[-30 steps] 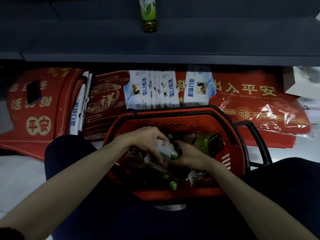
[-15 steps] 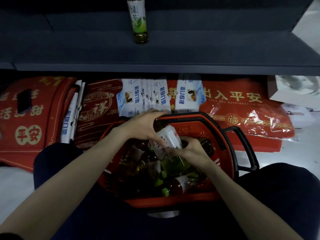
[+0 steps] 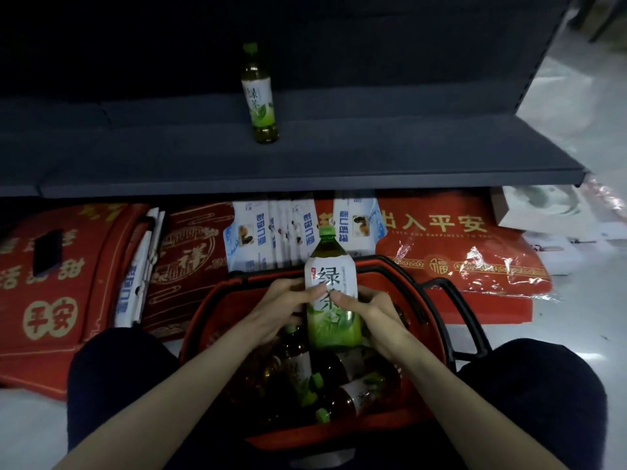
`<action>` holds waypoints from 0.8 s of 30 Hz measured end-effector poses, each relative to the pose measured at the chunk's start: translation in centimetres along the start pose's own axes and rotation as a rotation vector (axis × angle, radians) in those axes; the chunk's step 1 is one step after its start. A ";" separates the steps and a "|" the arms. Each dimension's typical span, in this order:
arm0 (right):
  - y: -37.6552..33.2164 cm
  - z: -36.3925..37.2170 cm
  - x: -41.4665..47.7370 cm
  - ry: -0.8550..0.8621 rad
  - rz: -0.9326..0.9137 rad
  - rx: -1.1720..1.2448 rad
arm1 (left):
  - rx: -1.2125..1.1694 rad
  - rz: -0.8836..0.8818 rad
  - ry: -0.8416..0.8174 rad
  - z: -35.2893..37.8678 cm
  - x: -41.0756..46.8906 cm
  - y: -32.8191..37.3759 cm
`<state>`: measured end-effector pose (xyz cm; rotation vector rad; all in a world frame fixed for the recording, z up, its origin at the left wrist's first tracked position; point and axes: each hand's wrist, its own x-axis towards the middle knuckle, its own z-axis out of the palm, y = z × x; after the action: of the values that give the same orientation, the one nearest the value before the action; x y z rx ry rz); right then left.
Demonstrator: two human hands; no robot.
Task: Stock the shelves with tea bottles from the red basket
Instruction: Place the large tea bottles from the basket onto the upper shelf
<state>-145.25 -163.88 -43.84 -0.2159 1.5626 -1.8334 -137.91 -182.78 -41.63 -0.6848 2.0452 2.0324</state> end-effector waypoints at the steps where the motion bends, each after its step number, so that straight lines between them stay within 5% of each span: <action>1: -0.6 0.0 -0.2 -0.009 -0.025 0.003 | 0.026 0.029 -0.003 0.0 -0.2 0.8; 24: -40.3 -3.1 -5.3 0.022 -0.890 -0.356 | 0.232 0.960 -0.086 6.6 -4.3 40.5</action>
<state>-159.15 -157.43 -6.07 -1.2200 1.9785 -2.1442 -153.18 -177.11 -3.71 0.5425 2.7940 2.0518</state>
